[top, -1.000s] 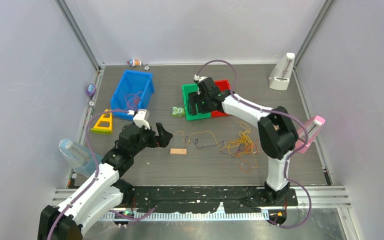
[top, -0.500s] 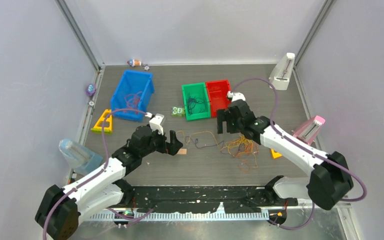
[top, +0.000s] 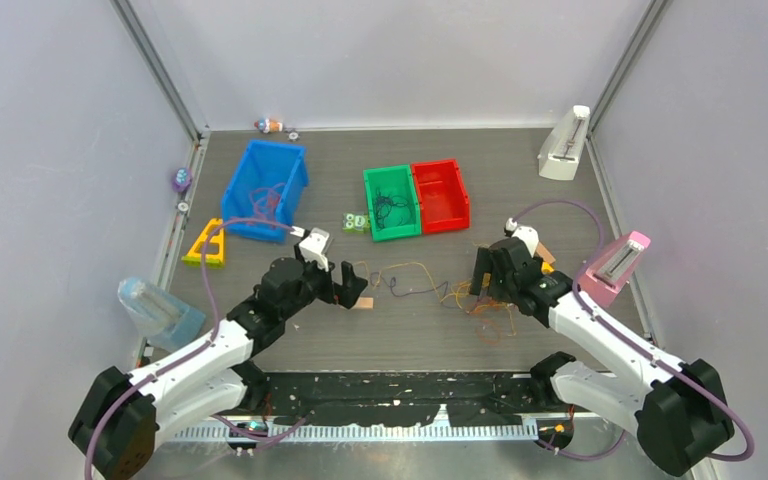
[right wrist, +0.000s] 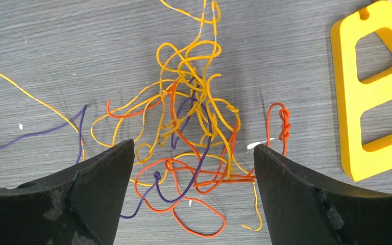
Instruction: Untangle the cables
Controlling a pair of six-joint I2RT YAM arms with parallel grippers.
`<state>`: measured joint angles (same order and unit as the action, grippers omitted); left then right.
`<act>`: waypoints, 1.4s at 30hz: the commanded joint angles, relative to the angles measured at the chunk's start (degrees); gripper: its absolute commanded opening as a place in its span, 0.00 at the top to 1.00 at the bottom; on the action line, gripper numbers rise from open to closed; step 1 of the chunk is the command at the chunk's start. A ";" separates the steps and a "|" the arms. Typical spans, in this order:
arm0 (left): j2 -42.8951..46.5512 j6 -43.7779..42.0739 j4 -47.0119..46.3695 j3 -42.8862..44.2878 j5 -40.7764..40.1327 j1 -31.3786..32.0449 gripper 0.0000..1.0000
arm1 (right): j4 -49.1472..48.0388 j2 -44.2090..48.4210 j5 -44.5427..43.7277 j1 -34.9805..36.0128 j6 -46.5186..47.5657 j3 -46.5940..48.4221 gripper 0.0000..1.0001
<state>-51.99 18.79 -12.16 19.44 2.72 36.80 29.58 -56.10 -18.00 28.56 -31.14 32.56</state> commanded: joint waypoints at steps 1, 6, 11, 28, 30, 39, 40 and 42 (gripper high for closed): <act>2.20 0.81 -4.42 -0.69 -7.28 0.17 0.00 | -1.75 0.86 -1.18 -0.43 -3.13 -0.70 0.09; 1.85 1.42 -4.66 -1.00 -5.97 -0.47 0.00 | -3.63 -3.29 0.30 -0.42 -3.26 -0.14 0.19; -1.03 -1.04 -10.75 -1.55 7.81 -0.45 0.00 | -11.20 -7.04 13.48 -0.17 0.71 -0.61 0.67; -15.82 -2.51 -1.20 8.58 12.24 0.13 0.21 | -3.06 2.72 5.41 6.07 2.16 4.60 0.91; -15.71 -2.82 -1.03 8.68 12.08 0.33 0.22 | -2.21 4.60 5.15 6.07 2.44 4.83 0.91; -10.95 -8.59 -4.02 7.28 12.91 6.67 0.33 | 2.18 7.64 5.79 6.07 1.98 11.04 0.91; -10.55 -9.20 -4.60 7.16 12.66 7.54 0.33 | 2.70 7.55 5.96 6.07 2.10 11.52 0.91; -9.72 -9.99 -6.07 6.93 12.94 8.60 0.33 | 3.10 7.48 6.29 6.07 2.28 12.76 0.91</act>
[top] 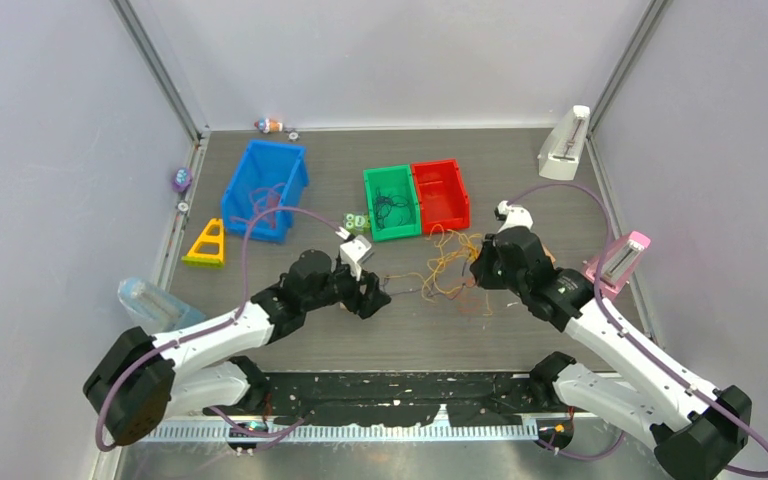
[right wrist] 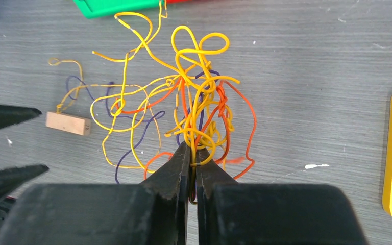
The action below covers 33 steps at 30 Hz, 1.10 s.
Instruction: Untangle the cables
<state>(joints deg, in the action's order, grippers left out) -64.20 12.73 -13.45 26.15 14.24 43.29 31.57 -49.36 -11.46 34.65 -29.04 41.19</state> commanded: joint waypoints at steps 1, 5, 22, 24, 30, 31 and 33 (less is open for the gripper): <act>2.76 -4.25 -5.34 0.14 1.84 2.53 0.33 | 1.21 0.71 -0.10 -0.03 0.31 4.59 0.91; 2.72 -3.77 -6.16 1.66 2.86 3.57 0.33 | 1.05 0.70 1.21 -0.07 1.87 5.22 0.91; -15.11 8.32 -4.54 15.87 9.12 4.36 0.38 | -0.72 3.12 3.86 -0.02 4.35 4.28 0.92; -15.56 8.92 -5.99 15.27 9.60 4.93 0.38 | -0.91 3.17 3.72 -0.01 4.29 4.07 0.92; -18.57 9.35 -6.01 17.49 9.20 5.49 0.47 | -2.03 3.39 5.30 -0.02 4.15 3.37 0.92; -19.44 9.53 -6.04 17.93 9.25 5.49 0.50 | -2.04 3.53 5.35 -0.03 3.98 3.33 0.92; -20.68 9.92 -6.50 18.67 10.21 5.56 0.65 | -2.01 4.22 5.09 -0.04 3.74 2.90 0.92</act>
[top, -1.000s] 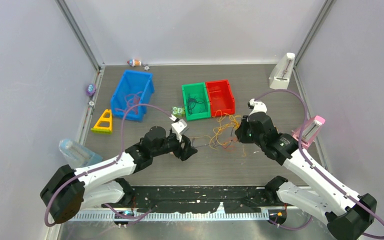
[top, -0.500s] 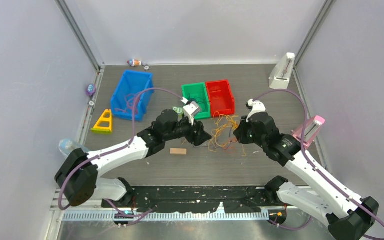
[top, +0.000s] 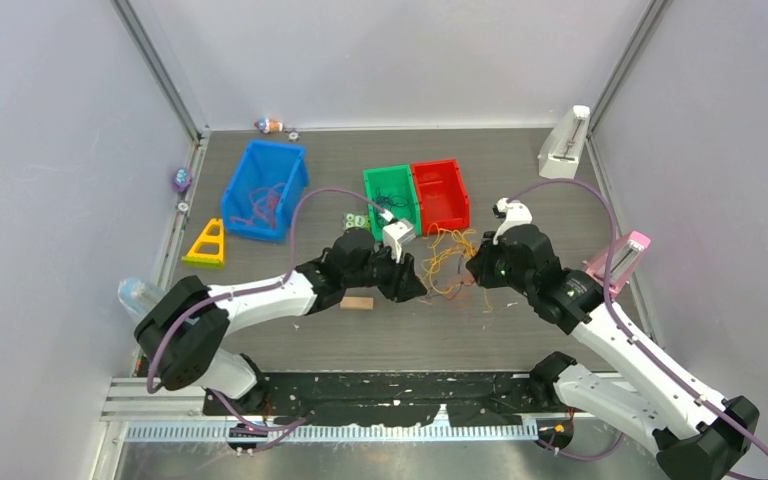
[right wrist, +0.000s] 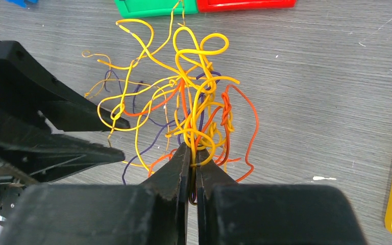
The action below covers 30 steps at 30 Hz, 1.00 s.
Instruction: Untangle the cables
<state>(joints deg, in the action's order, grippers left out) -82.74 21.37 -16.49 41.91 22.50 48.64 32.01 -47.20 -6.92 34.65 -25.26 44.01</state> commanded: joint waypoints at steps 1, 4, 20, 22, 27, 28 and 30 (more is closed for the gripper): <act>-2.60 1.53 -3.86 3.12 2.76 0.22 0.80 | -2.29 2.26 0.26 -0.03 -0.18 -0.03 0.92; -1.55 1.56 -3.28 2.62 2.23 0.07 1.00 | -0.21 2.45 -5.17 -0.02 -1.89 0.07 0.93; 28.79 -1.13 37.17 9.09 -19.78 -17.07 1.00 | 22.02 12.90 -35.46 -2.68 -30.68 -8.10 0.85; 29.33 -1.96 39.07 12.39 -17.45 -17.10 1.00 | 20.41 13.48 -34.38 -2.66 -29.12 -8.78 0.82; 26.90 -3.14 45.74 23.97 -12.26 -17.16 1.00 | 14.72 11.52 -26.70 -2.66 -18.59 -8.07 0.21; 26.17 -3.35 46.62 26.07 -12.00 -17.10 1.00 | 14.25 11.34 -25.48 -2.66 -17.19 -7.93 0.09; 24.60 -3.88 48.45 30.35 -11.30 -17.12 1.00 | 12.79 11.02 -23.86 -2.67 -15.24 -7.43 0.02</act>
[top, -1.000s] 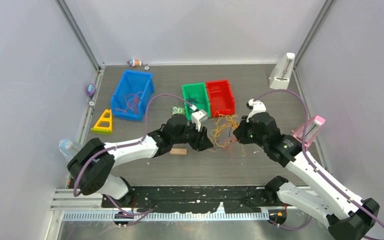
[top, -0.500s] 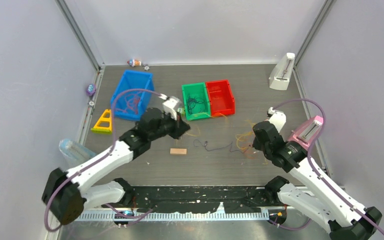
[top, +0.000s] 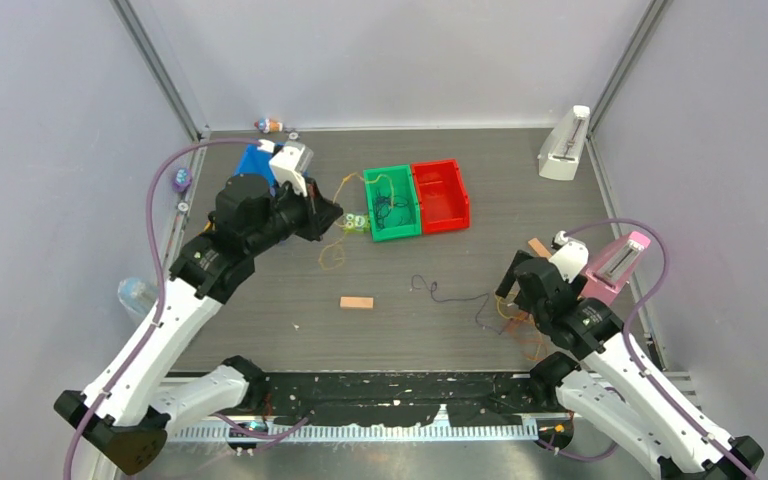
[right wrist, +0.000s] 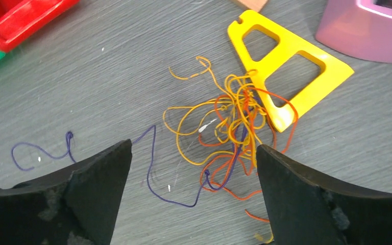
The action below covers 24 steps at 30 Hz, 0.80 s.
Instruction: Untangle the cables
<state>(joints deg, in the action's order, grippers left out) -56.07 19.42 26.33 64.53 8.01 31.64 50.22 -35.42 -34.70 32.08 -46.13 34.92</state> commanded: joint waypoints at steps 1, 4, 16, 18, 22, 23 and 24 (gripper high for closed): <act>-2.88 -2.15 6.50 9.93 3.38 -0.09 1.00 | -7.29 -0.78 4.89 -0.09 7.46 1.76 0.01; -5.56 -1.84 6.64 15.01 5.03 -0.09 1.00 | -10.85 -0.60 10.16 -0.04 12.06 2.37 0.00; -23.81 6.07 -1.73 32.22 15.16 0.07 1.00 | -20.05 1.83 13.64 -0.11 16.39 3.86 0.00; -26.72 7.54 -3.12 34.69 15.55 0.21 1.00 | -20.57 1.00 13.16 -0.12 16.74 4.68 0.00; -33.13 9.51 -4.57 41.70 15.56 0.54 1.00 | -21.69 -0.47 12.20 -0.08 17.77 6.08 0.00; -34.89 9.82 -4.35 44.14 15.55 0.61 1.00 | -21.85 -0.84 11.58 -0.08 18.10 6.28 0.00; -36.63 10.02 -4.18 46.37 15.47 0.56 1.00 | -22.16 -0.99 11.19 -0.08 18.23 6.69 0.00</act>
<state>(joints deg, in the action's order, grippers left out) -89.30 26.81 26.35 102.83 21.74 31.92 32.10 -35.55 -21.71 32.08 -29.85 38.33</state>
